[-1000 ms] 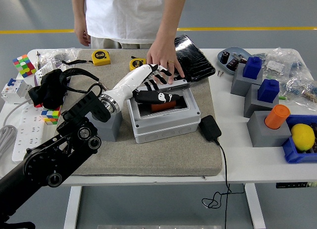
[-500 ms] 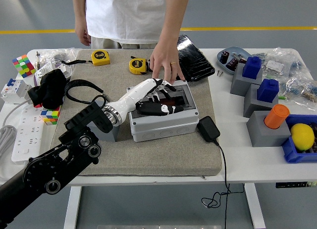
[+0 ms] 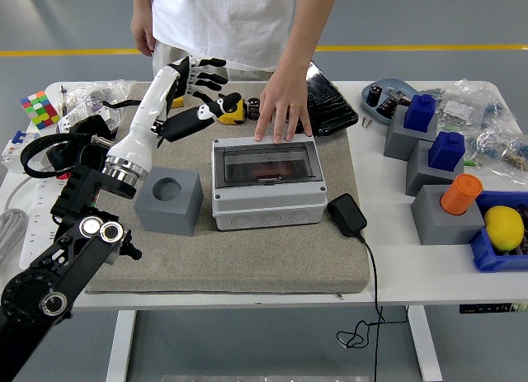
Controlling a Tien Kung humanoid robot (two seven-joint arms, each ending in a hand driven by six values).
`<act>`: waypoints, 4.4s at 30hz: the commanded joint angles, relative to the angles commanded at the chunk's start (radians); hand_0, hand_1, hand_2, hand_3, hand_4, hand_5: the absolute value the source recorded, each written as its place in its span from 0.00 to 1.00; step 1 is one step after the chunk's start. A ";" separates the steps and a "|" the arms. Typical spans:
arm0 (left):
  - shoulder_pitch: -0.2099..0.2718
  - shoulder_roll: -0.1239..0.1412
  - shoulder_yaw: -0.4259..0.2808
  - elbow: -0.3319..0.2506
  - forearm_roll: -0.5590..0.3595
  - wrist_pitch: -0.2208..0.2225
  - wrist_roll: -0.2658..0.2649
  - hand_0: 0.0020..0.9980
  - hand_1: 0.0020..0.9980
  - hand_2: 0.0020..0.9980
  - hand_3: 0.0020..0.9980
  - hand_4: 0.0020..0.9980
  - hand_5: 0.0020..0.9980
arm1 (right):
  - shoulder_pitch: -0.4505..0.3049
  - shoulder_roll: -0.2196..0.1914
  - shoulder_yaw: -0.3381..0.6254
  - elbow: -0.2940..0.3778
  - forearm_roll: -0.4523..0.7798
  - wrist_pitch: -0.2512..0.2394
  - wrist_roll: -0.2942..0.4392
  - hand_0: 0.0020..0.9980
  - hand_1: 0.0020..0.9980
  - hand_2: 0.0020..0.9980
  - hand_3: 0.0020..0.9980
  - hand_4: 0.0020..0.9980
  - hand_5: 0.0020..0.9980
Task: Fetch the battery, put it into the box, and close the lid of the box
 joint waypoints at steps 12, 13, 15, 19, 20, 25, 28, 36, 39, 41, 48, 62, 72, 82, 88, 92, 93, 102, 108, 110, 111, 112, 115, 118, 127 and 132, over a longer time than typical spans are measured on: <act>0.125 0.032 -0.197 0.026 -0.147 -0.035 -0.033 0.42 0.58 0.60 0.67 1.00 0.55 | 0.009 -0.001 0.001 0.000 -0.016 0.003 -0.005 0.60 0.65 0.67 0.58 0.98 0.57; 0.140 0.038 -0.214 0.026 -0.160 -0.039 -0.037 0.42 0.58 0.60 0.67 1.00 0.55 | 0.010 -0.001 0.001 0.000 -0.019 0.004 -0.006 0.60 0.65 0.67 0.58 0.98 0.57; 0.156 0.043 -0.232 0.025 -0.175 -0.041 -0.042 0.42 0.58 0.60 0.67 1.00 0.55 | 0.010 0.000 0.002 0.000 -0.021 0.005 -0.007 0.61 0.65 0.67 0.58 0.98 0.57; 0.203 0.058 -0.289 0.019 -0.216 -0.053 -0.053 0.42 0.58 0.60 0.67 1.00 0.55 | 0.011 0.001 0.000 0.000 -0.022 0.007 -0.007 0.61 0.65 0.67 0.58 0.98 0.57; 0.218 0.060 -0.309 0.017 -0.230 -0.058 -0.057 0.42 0.58 0.60 0.67 1.00 0.55 | 0.011 0.001 0.001 0.000 -0.024 0.007 -0.008 0.61 0.65 0.67 0.58 0.98 0.57; 0.238 0.058 -0.348 0.019 -0.263 -0.069 -0.069 0.42 0.58 0.60 0.67 1.00 0.55 | 0.011 0.001 0.003 0.000 -0.029 0.008 -0.010 0.60 0.65 0.67 0.58 0.98 0.57; 0.249 0.056 -0.352 0.031 -0.300 -0.081 -0.077 0.42 0.59 0.60 0.67 1.00 0.53 | 0.016 0.002 -0.005 0.000 -0.019 0.008 -0.007 0.60 0.65 0.67 0.58 0.98 0.56; 0.240 0.046 -0.342 0.052 -0.318 -0.128 -0.043 0.42 0.58 0.60 0.67 1.00 0.52 | 0.008 0.005 0.003 0.000 -0.028 0.008 -0.014 0.60 0.65 0.67 0.58 0.98 0.56; 0.237 0.046 -0.342 0.057 -0.314 -0.138 -0.033 0.41 0.57 0.60 0.66 1.00 0.52 | 0.005 0.006 0.017 0.000 -0.041 0.008 -0.020 0.61 0.65 0.67 0.58 0.98 0.57; 0.243 0.049 -0.343 0.061 -0.316 -0.141 -0.029 0.41 0.57 0.60 0.66 1.00 0.52 | 0.005 0.005 0.010 0.000 -0.035 0.008 -0.018 0.61 0.65 0.67 0.58 0.98 0.57; 0.255 0.053 -0.340 0.072 -0.317 -0.152 -0.014 0.40 0.57 0.60 0.66 1.00 0.51 | 0.004 0.004 0.005 0.000 -0.024 0.006 -0.013 0.61 0.65 0.67 0.58 0.98 0.57; 0.267 0.041 -0.346 0.053 -0.305 -0.154 -0.003 0.40 0.56 0.60 0.65 1.00 0.50 | 0.000 0.005 0.015 0.000 -0.025 0.005 -0.014 0.60 0.65 0.67 0.58 0.98 0.57; 0.259 0.049 -0.341 0.052 -0.307 -0.158 0.001 0.40 0.55 0.60 0.64 1.00 0.50 | 0.004 0.004 0.020 0.000 -0.025 0.005 -0.014 0.61 0.65 0.67 0.58 0.98 0.57; 0.257 0.043 -0.363 0.046 -0.307 -0.156 0.000 0.40 0.55 0.60 0.64 1.00 0.49 | 0.012 0.001 0.013 0.000 -0.021 0.005 -0.014 0.60 0.65 0.67 0.58 0.98 0.57; 0.257 0.039 -0.371 0.045 -0.306 -0.156 -0.001 0.40 0.55 0.59 0.64 1.00 0.49 | 0.013 0.000 0.016 0.000 -0.023 0.005 -0.015 0.60 0.65 0.67 0.58 0.98 0.57; 0.255 0.038 -0.381 0.045 -0.305 -0.156 -0.001 0.40 0.55 0.59 0.64 1.00 0.49 | 0.014 0.000 0.014 0.000 -0.021 0.005 -0.014 0.60 0.65 0.67 0.58 0.98 0.57; 0.254 0.038 -0.383 0.045 -0.305 -0.156 -0.001 0.40 0.55 0.59 0.64 1.00 0.49 | 0.015 0.000 0.012 0.000 -0.020 0.005 -0.013 0.60 0.65 0.67 0.58 0.98 0.57; 0.253 0.037 -0.397 0.045 -0.305 -0.156 -0.001 0.39 0.55 0.59 0.63 1.00 0.49 | 0.017 0.000 0.013 0.000 -0.019 0.005 -0.013 0.60 0.65 0.67 0.58 0.98 0.57; 0.256 0.034 -0.399 0.045 -0.305 -0.156 -0.001 0.39 0.55 0.59 0.63 1.00 0.49 | 0.016 0.000 0.013 0.000 -0.019 0.005 -0.013 0.60 0.65 0.67 0.58 0.98 0.56; 0.257 0.033 -0.400 0.046 -0.305 -0.156 -0.001 0.39 0.55 0.59 0.63 1.00 0.49 | 0.015 0.000 0.011 0.000 -0.017 0.005 -0.012 0.60 0.65 0.67 0.58 0.98 0.56; 0.258 0.032 -0.400 0.046 -0.305 -0.156 -0.001 0.39 0.55 0.59 0.63 1.00 0.49 | 0.015 0.000 0.010 0.000 -0.018 0.005 -0.012 0.60 0.65 0.67 0.58 0.98 0.56; 0.259 0.032 -0.400 0.046 -0.305 -0.156 -0.002 0.39 0.55 0.59 0.63 1.00 0.49 | 0.014 0.000 0.011 0.000 -0.019 0.005 -0.012 0.60 0.65 0.67 0.58 0.98 0.56; 0.259 0.033 -0.398 0.046 -0.305 -0.156 -0.001 0.39 0.55 0.59 0.63 1.00 0.49 | 0.013 0.000 0.011 0.000 -0.020 0.006 -0.013 0.60 0.65 0.67 0.58 0.98 0.56; 0.257 0.035 -0.397 0.046 -0.305 -0.156 -0.001 0.39 0.54 0.59 0.63 1.00 0.49 | 0.014 0.000 0.010 0.000 -0.021 0.006 -0.013 0.60 0.65 0.67 0.58 0.98 0.56; 0.252 0.041 -0.399 0.047 -0.304 -0.157 -0.002 0.39 0.54 0.59 0.63 1.00 0.49 | 0.020 -0.002 0.006 0.000 -0.017 0.006 -0.012 0.60 0.65 0.67 0.58 0.98 0.57; 0.251 0.042 -0.398 0.047 -0.302 -0.157 -0.001 0.39 0.54 0.59 0.63 1.00 0.48 | 0.018 -0.002 0.008 0.000 -0.021 0.006 -0.013 0.60 0.65 0.67 0.58 0.98 0.56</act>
